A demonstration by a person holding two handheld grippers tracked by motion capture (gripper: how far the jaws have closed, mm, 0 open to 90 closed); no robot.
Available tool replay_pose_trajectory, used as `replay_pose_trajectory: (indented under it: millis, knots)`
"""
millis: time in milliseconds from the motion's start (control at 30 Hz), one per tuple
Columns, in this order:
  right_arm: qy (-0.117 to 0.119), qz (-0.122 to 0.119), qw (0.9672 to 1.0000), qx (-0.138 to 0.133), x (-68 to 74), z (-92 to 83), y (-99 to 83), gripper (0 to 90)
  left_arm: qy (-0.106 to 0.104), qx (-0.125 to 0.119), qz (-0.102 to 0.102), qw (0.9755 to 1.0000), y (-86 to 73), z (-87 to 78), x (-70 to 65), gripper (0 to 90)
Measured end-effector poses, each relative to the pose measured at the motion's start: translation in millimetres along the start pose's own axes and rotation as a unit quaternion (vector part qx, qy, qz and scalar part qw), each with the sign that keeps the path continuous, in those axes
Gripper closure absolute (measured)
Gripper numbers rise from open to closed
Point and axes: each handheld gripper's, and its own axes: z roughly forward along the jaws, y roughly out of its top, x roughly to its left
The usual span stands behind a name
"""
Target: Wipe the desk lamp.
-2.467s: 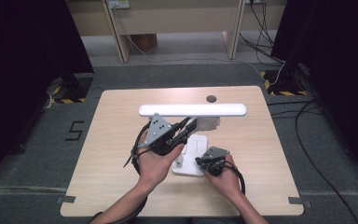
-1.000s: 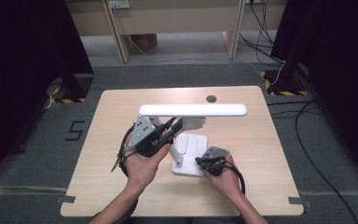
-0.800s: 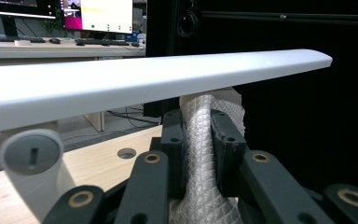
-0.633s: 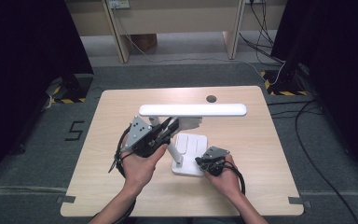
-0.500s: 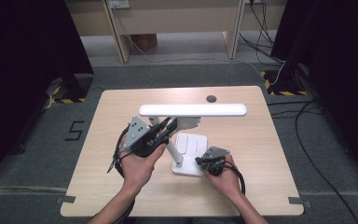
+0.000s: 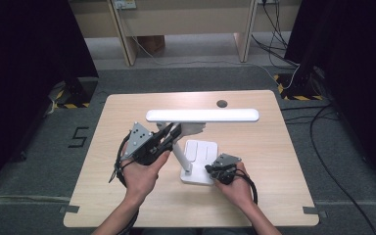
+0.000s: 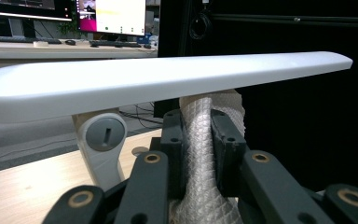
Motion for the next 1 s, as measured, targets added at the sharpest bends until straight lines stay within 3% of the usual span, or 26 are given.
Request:
replay_pose_trajectory:
  millis: [1000]
  knots:
    - [0.001, 0.0, 1.0, -0.001, -0.3, 0.4, 0.1, 90.0, 0.011, 0.002, 0.0, 0.9999, 0.9, -4.4, 4.1, 76.9]
